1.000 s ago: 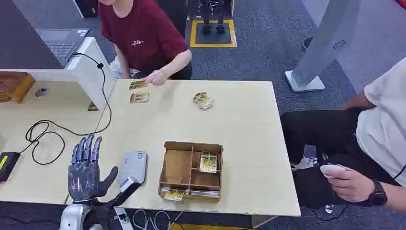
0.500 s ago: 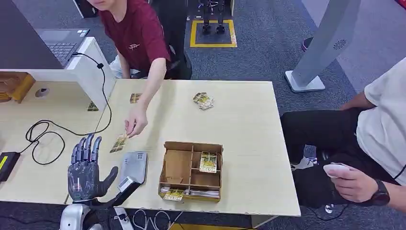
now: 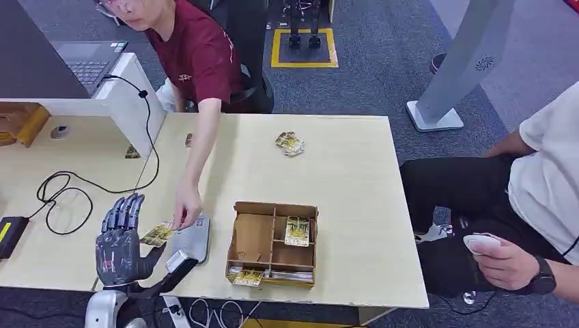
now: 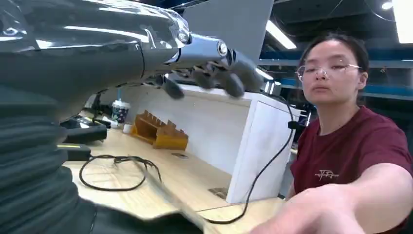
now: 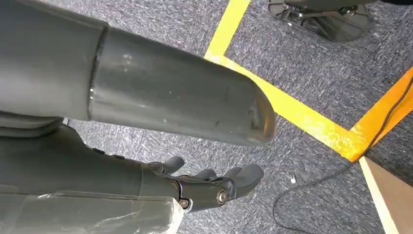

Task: Pass the card to the sensor for recognition and then transmit it.

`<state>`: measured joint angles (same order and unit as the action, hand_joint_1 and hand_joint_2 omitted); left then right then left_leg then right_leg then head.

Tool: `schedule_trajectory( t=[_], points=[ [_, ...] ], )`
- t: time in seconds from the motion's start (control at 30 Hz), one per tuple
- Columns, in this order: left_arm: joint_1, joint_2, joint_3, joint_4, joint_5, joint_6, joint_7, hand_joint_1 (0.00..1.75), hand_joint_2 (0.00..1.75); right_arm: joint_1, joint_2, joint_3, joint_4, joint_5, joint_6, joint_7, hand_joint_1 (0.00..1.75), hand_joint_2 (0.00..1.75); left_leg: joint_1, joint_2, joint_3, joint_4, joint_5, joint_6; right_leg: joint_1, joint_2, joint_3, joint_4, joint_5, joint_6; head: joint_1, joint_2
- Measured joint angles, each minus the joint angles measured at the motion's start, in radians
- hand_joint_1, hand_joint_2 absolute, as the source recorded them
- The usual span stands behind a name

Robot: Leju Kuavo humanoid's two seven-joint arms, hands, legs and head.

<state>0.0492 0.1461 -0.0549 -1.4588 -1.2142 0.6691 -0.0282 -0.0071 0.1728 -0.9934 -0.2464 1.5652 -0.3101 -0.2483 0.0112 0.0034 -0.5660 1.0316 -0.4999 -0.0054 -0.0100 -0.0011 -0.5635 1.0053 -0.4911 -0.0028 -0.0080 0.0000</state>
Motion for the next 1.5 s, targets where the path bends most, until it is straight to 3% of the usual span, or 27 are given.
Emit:
schedule_trajectory(
  t=[0.53,0.7,0.8,0.93,1.17,1.5],
  points=[
    [0.0,0.0,0.0,-0.008,0.049,0.0,-0.04,1.75,1.75,0.001,0.0,0.0,0.0,0.0,-0.003,-0.002,0.0,0.0,0.0,0.0,0.0,0.0,0.0,0.0,0.0,0.0,0.0,0.0,0.0,0.0,0.0,0.0],
    [0.002,0.0,0.0,-0.01,0.13,-0.011,-0.068,1.75,1.75,0.002,0.0,0.0,0.0,0.0,-0.003,-0.003,0.0,0.0,0.0,0.0,0.0,0.0,0.0,0.0,0.0,0.0,0.0,0.0,0.0,0.0,0.0,0.0],
    [0.002,-0.008,0.0,-0.027,0.244,-0.072,-0.082,1.75,1.75,0.003,0.003,0.0,-0.006,0.0,-0.003,-0.002,0.0,0.0,0.0,0.0,0.0,0.0,0.0,0.0,0.0,0.0,0.0,0.0,0.0,0.0,0.0,0.0],
    [0.002,-0.031,0.0,-0.06,0.491,-0.286,-0.088,1.75,1.75,0.01,0.018,0.0,-0.034,0.0,-0.003,0.01,0.0,0.0,0.0,0.0,0.0,0.0,0.0,0.0,0.0,0.0,0.0,0.0,0.0,0.0,0.0,0.0],
    [0.008,-0.053,0.0,-0.108,0.717,-0.468,-0.076,1.75,1.75,0.029,0.041,-0.003,-0.085,0.0,0.017,0.011,0.0,0.0,0.0,0.0,0.0,0.0,0.0,0.0,0.0,0.0,0.0,0.0,0.0,0.0,0.0,0.0],
    [0.013,-0.059,0.0,-0.117,0.759,-0.484,-0.045,1.75,1.75,0.035,0.051,-0.006,-0.114,0.0,0.018,0.01,0.0,0.0,0.0,0.0,0.0,0.0,0.0,0.0,0.0,0.0,0.0,0.0,0.0,0.0,0.0,0.0]
  ],
)
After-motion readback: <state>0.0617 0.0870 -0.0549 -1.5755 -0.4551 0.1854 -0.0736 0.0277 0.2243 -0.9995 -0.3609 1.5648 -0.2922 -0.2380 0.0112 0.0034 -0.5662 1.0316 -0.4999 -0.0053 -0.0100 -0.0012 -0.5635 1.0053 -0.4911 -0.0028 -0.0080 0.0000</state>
